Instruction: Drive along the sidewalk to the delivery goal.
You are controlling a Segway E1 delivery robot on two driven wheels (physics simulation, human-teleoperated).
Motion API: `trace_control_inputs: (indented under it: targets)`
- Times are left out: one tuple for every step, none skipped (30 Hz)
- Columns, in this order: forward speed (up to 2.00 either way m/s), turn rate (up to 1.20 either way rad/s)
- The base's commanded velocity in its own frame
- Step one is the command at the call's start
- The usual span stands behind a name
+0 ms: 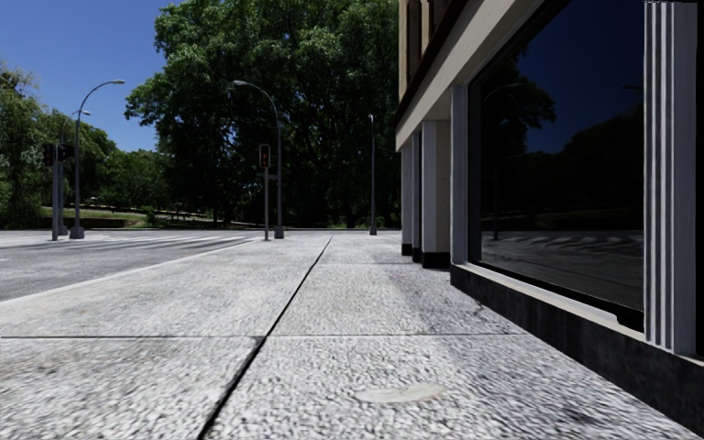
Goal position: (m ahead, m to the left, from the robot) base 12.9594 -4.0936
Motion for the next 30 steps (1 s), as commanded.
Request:
trace_control_inputs:
  targets:
    - [2.0, 0.0]
    - [2.0, 0.0]
    - [2.0, 0.0]
    - [2.0, 0.0]
    - [2.0, 0.0]
    - [2.0, 0.0]
    - [2.0, 0.0]
    - [2.0, 0.0]
    - [2.0, 0.0]
    - [2.0, 0.0]
    - [2.0, 0.0]
    - [2.0, 0.0]
    - [2.0, 0.0]
    - [2.0, 0.0]
    - [2.0, 0.0]
    - [2.0, 0.0]
    - [2.0, 0.0]
    - [2.0, 0.0]
    - [2.0, 0.0]
    - [2.0, 0.0]
    - [2.0, 0.0]
    - [2.0, 0.0]
    - [2.0, 0.0]
    - [2.0, 0.0]
    - [2.0, 0.0]
    - [2.0, 0.0]
    - [2.0, 0.0]
    - [2.0, 0.0]
    - [2.0, 0.0]
    - [2.0, 0.0]
